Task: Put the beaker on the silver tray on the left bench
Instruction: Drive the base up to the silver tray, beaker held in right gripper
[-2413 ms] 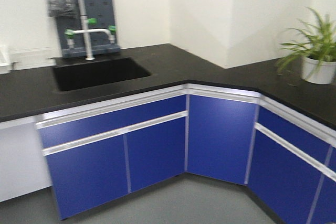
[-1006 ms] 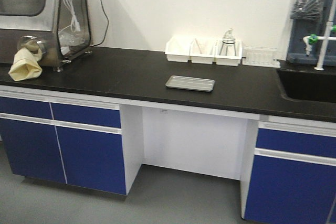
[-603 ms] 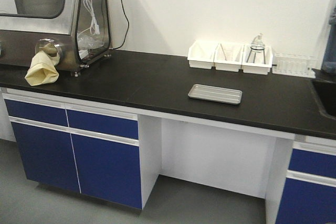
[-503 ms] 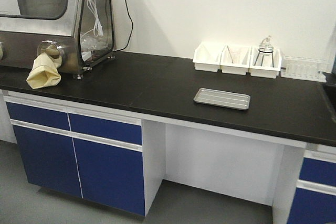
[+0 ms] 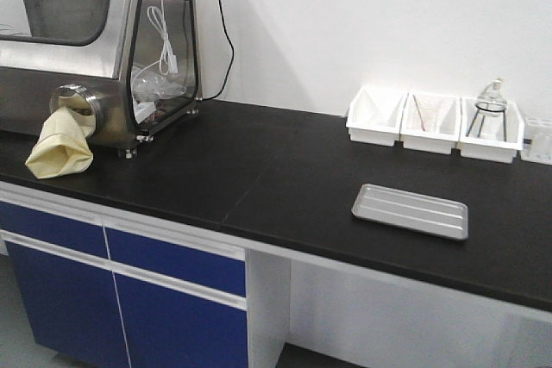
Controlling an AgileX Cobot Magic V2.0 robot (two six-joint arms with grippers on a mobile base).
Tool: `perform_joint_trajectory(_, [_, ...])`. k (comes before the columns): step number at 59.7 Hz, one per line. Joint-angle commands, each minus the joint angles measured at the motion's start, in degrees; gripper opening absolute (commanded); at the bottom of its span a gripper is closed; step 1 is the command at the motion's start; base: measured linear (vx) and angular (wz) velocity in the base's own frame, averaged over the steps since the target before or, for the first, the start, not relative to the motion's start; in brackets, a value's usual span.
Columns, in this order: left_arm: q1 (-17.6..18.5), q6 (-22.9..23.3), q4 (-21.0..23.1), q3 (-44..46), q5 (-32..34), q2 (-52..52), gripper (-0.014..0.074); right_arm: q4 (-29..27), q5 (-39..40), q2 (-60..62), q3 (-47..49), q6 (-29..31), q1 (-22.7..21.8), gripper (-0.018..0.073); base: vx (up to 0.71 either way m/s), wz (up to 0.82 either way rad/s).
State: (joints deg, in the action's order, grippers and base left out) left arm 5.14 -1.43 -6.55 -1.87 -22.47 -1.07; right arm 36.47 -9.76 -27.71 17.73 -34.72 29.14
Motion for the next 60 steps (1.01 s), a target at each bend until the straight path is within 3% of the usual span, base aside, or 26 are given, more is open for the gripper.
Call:
perform_joint_trajectory(1, [0.33, 0.11, 0.06, -1.14, 4.72, -0.43, 0.0001, 0.9, 3.67, -0.18, 1.69, 0.17, -0.19, -0.0011, 0.46, 0.05])
perform_joint_trajectory(26, [0.33, 0.11, 0.06, -1.14, 4.72, -0.43, 0.0001, 0.9, 3.67, -0.24, 1.69, 0.17, -0.19, -0.0011, 0.44, -0.05])
perform_joint_trajectory(60, [0.33, 0.11, 0.06, -1.14, 4.72, -0.43, 0.0001, 0.9, 3.67, -0.24, 1.69, 0.17, -0.19, -0.0011, 0.35, -0.42])
